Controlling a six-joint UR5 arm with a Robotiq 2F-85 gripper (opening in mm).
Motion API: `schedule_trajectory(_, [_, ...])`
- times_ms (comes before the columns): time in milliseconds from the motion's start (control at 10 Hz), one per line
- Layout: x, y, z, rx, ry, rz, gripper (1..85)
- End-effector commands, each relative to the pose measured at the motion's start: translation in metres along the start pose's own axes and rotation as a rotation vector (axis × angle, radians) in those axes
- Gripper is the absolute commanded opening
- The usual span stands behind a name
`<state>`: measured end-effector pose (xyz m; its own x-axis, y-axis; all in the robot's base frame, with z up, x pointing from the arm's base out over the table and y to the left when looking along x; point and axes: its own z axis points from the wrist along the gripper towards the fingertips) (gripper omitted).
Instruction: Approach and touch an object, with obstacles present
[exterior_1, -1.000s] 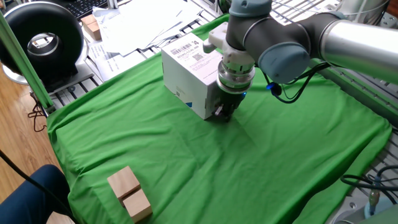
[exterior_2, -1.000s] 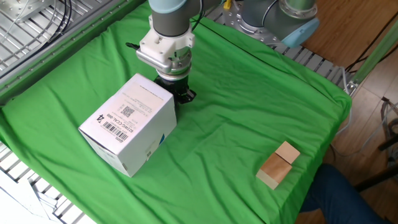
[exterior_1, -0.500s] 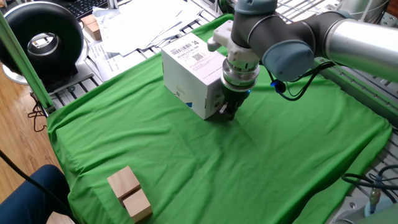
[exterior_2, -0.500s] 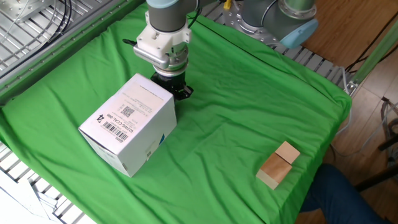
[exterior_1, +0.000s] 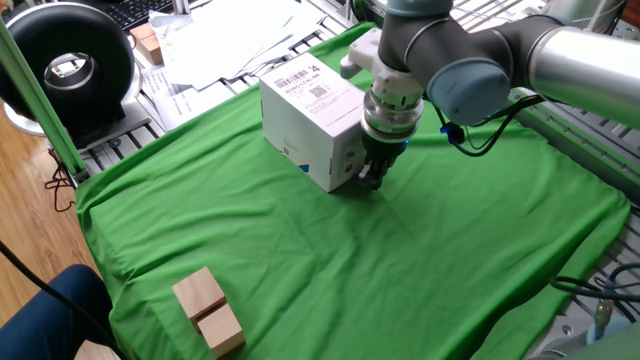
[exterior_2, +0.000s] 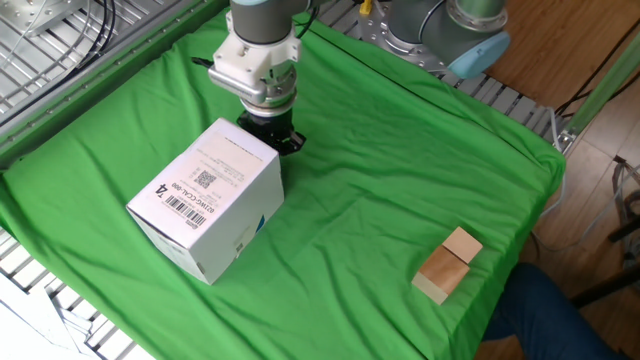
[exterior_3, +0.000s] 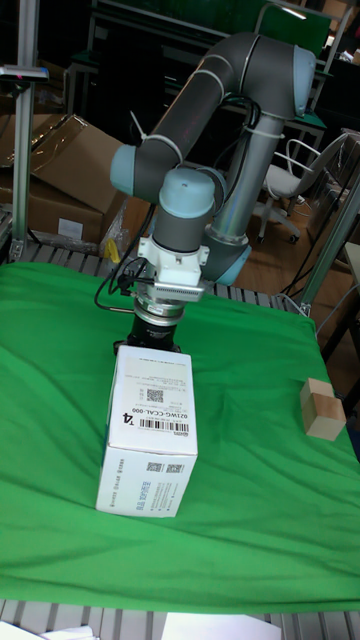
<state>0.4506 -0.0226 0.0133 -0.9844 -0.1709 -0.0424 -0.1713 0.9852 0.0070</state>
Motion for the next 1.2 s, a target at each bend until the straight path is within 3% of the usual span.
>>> schedule_trajectory(0, [0.000,-0.006,-0.004,-0.015,-0.006,-0.008,2.3])
schedule_trajectory(600, [0.009,-0.012,-0.037,-0.049,0.022,-0.007,2.3])
schedule_trajectory(800, [0.013,-0.021,-0.063,-0.022,0.025,0.009,2.3])
schedule_trajectory(1100, [0.030,-0.020,-0.117,-0.022,0.070,0.052,2.3])
